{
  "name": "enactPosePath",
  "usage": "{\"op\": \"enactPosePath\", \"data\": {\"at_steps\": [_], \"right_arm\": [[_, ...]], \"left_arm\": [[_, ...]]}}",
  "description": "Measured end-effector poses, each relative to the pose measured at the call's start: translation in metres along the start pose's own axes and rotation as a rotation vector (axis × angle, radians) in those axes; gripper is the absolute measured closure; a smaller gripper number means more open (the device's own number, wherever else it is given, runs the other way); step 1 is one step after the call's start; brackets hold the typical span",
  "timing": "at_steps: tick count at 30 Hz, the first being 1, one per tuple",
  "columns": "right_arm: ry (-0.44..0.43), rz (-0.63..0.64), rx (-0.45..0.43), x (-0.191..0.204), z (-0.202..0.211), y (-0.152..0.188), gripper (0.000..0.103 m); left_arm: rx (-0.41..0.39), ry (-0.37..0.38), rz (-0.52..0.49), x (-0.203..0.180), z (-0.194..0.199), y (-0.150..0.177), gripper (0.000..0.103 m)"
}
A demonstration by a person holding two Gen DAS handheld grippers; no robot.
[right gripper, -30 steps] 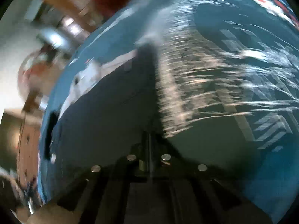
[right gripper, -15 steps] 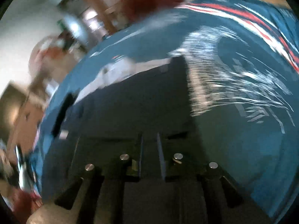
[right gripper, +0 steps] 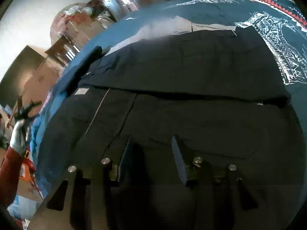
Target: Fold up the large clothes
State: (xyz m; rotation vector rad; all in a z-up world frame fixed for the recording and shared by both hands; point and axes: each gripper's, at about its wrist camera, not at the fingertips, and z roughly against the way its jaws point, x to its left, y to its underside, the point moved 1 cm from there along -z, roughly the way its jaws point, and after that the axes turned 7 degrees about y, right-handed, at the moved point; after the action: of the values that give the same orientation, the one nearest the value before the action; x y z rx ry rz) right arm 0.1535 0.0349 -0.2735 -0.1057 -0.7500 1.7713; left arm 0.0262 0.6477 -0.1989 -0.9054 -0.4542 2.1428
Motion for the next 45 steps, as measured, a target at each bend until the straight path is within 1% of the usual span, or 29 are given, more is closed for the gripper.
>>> {"op": "enactPosePath", "data": {"at_steps": [1, 3, 5, 13, 15, 16, 17, 18, 19, 22, 25, 27, 28, 29, 30, 31, 32, 34, 35, 36, 37, 38, 39, 40, 41, 42, 43, 44, 45], "right_arm": [[-0.001, 0.0, 0.002, -0.001, -0.001, 0.0, 0.057], [0.003, 0.012, -0.004, -0.001, -0.002, 0.002, 0.055], [0.005, 0.028, -0.017, 0.002, -0.003, 0.0, 0.049], [0.036, 0.12, -0.052, 0.02, -0.009, 0.001, 0.031], [0.046, 0.139, -0.055, 0.023, -0.012, 0.001, 0.029], [0.048, 0.142, -0.057, 0.023, -0.012, 0.001, 0.029], [0.046, 0.14, -0.059, 0.022, -0.013, 0.002, 0.029], [0.041, 0.136, -0.062, 0.021, -0.012, 0.002, 0.029], [0.04, 0.134, -0.064, 0.022, -0.013, 0.001, 0.029], [0.056, 0.129, -0.073, 0.021, -0.011, 0.002, 0.036], [0.063, 0.095, -0.081, 0.015, -0.009, 0.001, 0.048], [0.04, 0.047, -0.085, 0.005, -0.007, 0.0, 0.056], [0.032, 0.03, -0.085, 0.002, -0.006, -0.001, 0.06], [0.02, 0.011, -0.084, -0.002, -0.005, -0.002, 0.063], [0.006, -0.006, -0.083, -0.005, -0.004, -0.003, 0.064], [0.001, -0.011, -0.083, -0.006, -0.003, -0.003, 0.064], [-0.004, -0.013, -0.082, -0.007, -0.002, -0.003, 0.065], [-0.011, -0.015, -0.082, -0.007, 0.002, -0.003, 0.065], [-0.018, -0.019, -0.084, -0.007, 0.005, -0.003, 0.065], [-0.022, -0.027, -0.085, -0.009, 0.008, -0.002, 0.065], [-0.025, -0.035, -0.088, -0.011, 0.01, 0.0, 0.065], [-0.027, -0.05, -0.091, -0.014, 0.014, 0.002, 0.065], [-0.03, -0.062, -0.092, -0.017, 0.016, 0.004, 0.065], [-0.035, -0.074, -0.094, -0.02, 0.019, 0.005, 0.064], [-0.041, -0.093, -0.096, -0.024, 0.024, 0.007, 0.065], [-0.044, -0.108, -0.095, -0.028, 0.027, 0.009, 0.064], [-0.047, -0.122, -0.096, -0.031, 0.031, 0.01, 0.063], [-0.047, -0.134, -0.1, -0.036, 0.037, 0.012, 0.062], [-0.045, -0.142, -0.105, -0.041, 0.043, 0.013, 0.061]], "left_arm": [[-0.007, 0.033, 0.027, 0.005, -0.006, -0.009, 0.003], [0.01, 0.067, 0.076, 0.019, -0.029, -0.026, 0.008], [0.066, 0.097, 0.149, 0.033, -0.063, -0.037, 0.025], [0.038, 0.078, 0.184, 0.034, -0.085, -0.056, 0.026], [0.024, 0.068, 0.179, 0.031, -0.085, -0.056, 0.029], [0.018, 0.057, 0.171, 0.033, -0.085, -0.057, 0.039], [0.014, 0.039, 0.159, 0.031, -0.086, -0.057, 0.063], [0.013, 0.022, 0.152, 0.031, -0.088, -0.059, 0.078], [0.004, 0.006, 0.147, 0.031, -0.087, -0.059, 0.086], [-0.042, -0.008, 0.097, 0.023, -0.079, -0.06, 0.093], [-0.096, -0.018, 0.039, 0.003, -0.062, -0.066, 0.094], [-0.137, -0.028, 0.005, -0.018, -0.048, -0.073, 0.094], [-0.159, -0.019, -0.003, -0.027, -0.039, -0.076, 0.094], [-0.179, 0.076, -0.016, -0.041, -0.029, -0.077, 0.096], [-0.204, 0.127, -0.081, -0.067, -0.016, -0.076, 0.096], [-0.226, 0.139, -0.177, -0.1, -0.003, -0.074, 0.096], [-0.238, 0.178, -0.216, -0.119, 0.005, -0.071, 0.096], [-0.242, 0.332, -0.297, -0.182, 0.026, -0.057, 0.096], [-0.244, 0.372, -0.337, -0.204, 0.032, -0.05, 0.096], [-0.242, 0.447, -0.375, -0.234, 0.04, -0.038, 0.096], [-0.213, 0.568, -0.405, -0.271, 0.046, -0.019, 0.096], [-0.171, 0.648, -0.456, -0.301, 0.047, 0.0, 0.095], [-0.134, 0.691, -0.488, -0.325, 0.044, 0.016, 0.093], [-0.093, 0.733, -0.497, -0.347, 0.036, 0.038, 0.087], [-0.044, 0.774, -0.499, -0.363, 0.027, 0.057, 0.07], [0.042, 0.814, -0.516, -0.382, 0.011, 0.086, 0.06], [0.092, 0.82, -0.531, -0.391, 0.001, 0.107, 0.055], [0.16, 0.824, -0.535, -0.396, -0.012, 0.135, 0.056], [0.198, 0.831, -0.529, -0.394, -0.018, 0.147, 0.056]]}}
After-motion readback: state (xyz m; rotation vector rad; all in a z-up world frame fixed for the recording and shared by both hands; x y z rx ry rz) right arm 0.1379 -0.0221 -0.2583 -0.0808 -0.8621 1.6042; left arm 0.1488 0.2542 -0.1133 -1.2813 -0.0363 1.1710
